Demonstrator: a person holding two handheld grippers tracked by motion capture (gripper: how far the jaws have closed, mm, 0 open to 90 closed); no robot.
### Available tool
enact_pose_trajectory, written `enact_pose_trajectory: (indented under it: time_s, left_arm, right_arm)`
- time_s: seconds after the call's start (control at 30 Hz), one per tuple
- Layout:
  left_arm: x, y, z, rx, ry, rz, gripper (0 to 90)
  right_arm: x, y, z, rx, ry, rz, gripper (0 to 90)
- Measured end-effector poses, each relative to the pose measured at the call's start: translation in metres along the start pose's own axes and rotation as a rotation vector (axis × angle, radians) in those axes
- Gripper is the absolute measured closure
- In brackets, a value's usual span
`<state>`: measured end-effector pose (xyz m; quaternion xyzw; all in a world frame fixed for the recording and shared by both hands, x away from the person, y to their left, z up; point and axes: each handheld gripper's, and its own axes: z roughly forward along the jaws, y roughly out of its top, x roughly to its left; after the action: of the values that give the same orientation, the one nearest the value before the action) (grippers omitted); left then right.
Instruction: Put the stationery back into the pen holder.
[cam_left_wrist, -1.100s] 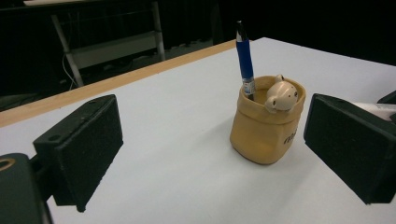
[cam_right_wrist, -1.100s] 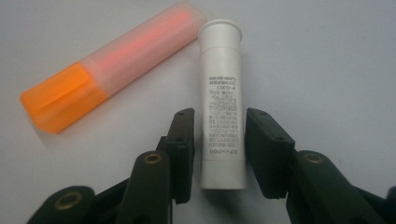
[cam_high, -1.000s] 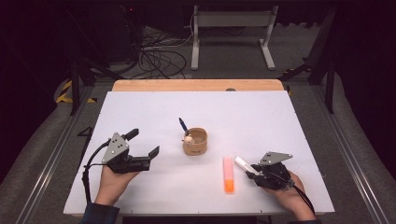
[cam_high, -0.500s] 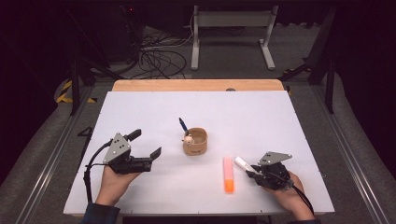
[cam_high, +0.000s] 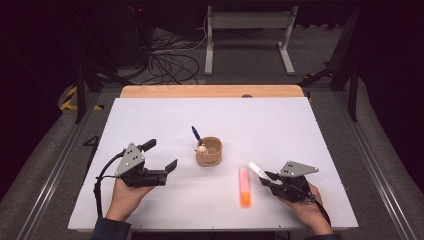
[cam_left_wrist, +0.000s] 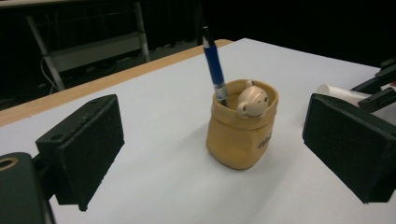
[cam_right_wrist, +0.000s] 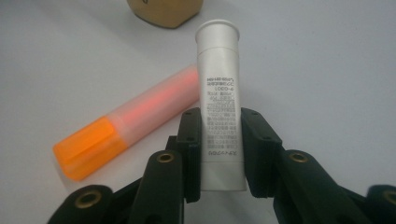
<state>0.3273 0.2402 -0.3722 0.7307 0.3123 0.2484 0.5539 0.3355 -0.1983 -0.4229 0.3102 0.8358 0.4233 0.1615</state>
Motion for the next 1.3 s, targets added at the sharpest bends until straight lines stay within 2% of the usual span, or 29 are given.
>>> enact_pose_trajectory:
  time_s: [0.13,0.23,0.37,0.63,0.73,1.0,1.3]
  left_arm:
    - [-0.008,0.007,0.003,-0.017,-0.039,-0.012,6.3]
    - [-0.014,0.010,0.008,-0.018,-0.057,-0.003,6.4]
    - [-0.020,0.011,0.017,-0.004,-0.071,0.008,6.4]
    - [-0.035,0.022,0.025,-0.018,-0.126,0.011,7.3]
    - [-0.039,0.024,0.030,-0.007,-0.126,0.026,7.5]
    - [-0.048,0.029,0.044,0.022,-0.137,0.023,10.5]
    - [-0.054,0.040,0.055,0.000,-0.185,-0.015,17.2]
  right_arm:
    - [0.004,0.005,0.000,-0.051,-0.006,-0.027,71.6]
    - [0.007,0.009,-0.001,-0.096,-0.005,-0.041,71.6]
    - [0.011,0.017,-0.003,-0.155,0.029,-0.053,71.5]
    - [0.015,0.030,0.001,-0.185,0.055,-0.067,71.6]
    - [0.017,0.034,0.002,-0.212,0.074,-0.064,71.6]
    - [0.023,0.044,0.008,-0.245,0.099,-0.084,71.6]
    - [0.028,0.049,0.011,-0.334,0.102,-0.118,71.6]
